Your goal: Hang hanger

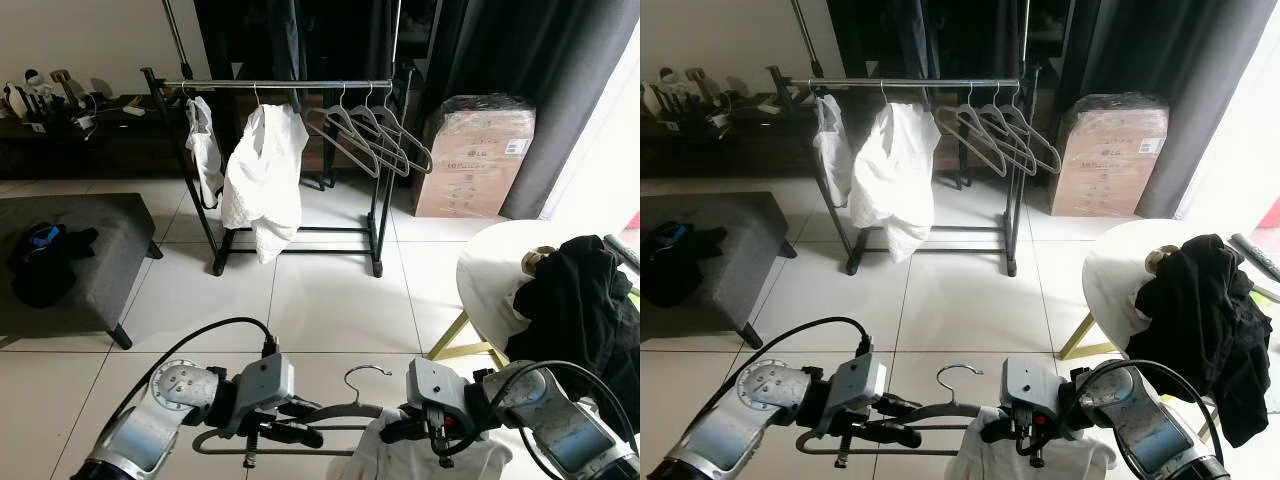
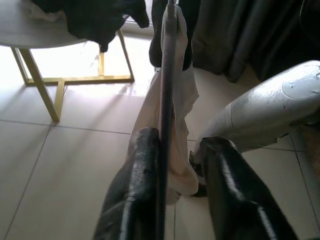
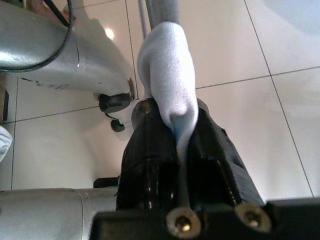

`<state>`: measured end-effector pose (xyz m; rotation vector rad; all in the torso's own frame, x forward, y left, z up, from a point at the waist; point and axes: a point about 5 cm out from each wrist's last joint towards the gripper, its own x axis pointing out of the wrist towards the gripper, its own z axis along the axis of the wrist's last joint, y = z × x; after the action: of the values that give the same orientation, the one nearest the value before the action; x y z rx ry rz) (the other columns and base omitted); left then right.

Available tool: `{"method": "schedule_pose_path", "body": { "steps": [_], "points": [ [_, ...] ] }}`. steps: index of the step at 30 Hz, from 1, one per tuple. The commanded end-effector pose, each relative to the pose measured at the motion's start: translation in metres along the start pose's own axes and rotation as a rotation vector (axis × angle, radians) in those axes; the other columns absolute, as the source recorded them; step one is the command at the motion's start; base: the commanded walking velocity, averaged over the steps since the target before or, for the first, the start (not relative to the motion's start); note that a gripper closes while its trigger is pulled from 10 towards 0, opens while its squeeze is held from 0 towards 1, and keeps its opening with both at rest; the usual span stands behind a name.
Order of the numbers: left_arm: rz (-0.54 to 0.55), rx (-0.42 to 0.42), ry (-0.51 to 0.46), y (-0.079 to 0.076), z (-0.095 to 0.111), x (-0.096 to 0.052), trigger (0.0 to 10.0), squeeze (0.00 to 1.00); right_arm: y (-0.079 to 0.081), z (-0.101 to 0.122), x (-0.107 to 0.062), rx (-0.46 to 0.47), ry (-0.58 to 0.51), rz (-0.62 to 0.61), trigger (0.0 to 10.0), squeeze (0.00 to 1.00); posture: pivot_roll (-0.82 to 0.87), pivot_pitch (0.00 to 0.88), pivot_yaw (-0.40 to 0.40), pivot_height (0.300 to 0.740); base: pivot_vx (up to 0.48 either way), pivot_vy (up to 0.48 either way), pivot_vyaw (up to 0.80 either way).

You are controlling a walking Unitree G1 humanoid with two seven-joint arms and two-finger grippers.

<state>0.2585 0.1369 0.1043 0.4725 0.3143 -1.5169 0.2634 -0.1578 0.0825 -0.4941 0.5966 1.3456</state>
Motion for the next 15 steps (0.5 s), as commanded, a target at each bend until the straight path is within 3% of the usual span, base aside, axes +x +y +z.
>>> {"method": "schedule_pose_path", "body": {
  "steps": [1,3,5,11,14,15],
  "points": [
    [-0.009,0.001,-0.006,-0.001,0.003,-0.008,10.0,1.0,-0.004,0.001,-0.003,-0.012,0.006,-0.028,0.0,0.0,-0.08,0.1,-0.009,0.74,0.0,0.0,0.0],
    [-0.008,-0.003,-0.006,-0.001,0.003,-0.011,10.0,1.0,-0.004,0.0,-0.003,-0.01,0.007,-0.029,0.0,0.0,-0.08,0.1,-0.009,0.74,0.0,0.0,0.0],
    [0.006,-0.032,-0.029,-0.003,0.01,-0.026,10.0,1.0,-0.007,-0.005,-0.003,0.009,0.019,-0.053,0.0,0.0,-0.07,0.097,-0.008,0.74,0.0,0.0,0.0],
    [0.058,-0.068,-0.08,-0.006,0.017,-0.045,10.0,1.0,-0.011,-0.011,-0.004,0.034,0.026,-0.09,0.0,0.0,-0.07,0.093,-0.005,0.74,0.0,0.0,0.0],
    [0.168,-0.108,-0.156,-0.003,0.021,-0.061,10.0,1.0,-0.018,-0.015,-0.008,0.06,0.024,-0.151,0.0,0.0,-0.07,0.091,0.0,0.74,0.0,0.0,0.0],
    [0.256,-0.136,-0.218,0.001,0.022,-0.069,10.0,1.0,-0.021,-0.017,-0.012,0.075,0.022,-0.183,0.0,0.0,-0.07,0.09,0.0,0.74,0.0,0.0,0.0]
  ]
}}
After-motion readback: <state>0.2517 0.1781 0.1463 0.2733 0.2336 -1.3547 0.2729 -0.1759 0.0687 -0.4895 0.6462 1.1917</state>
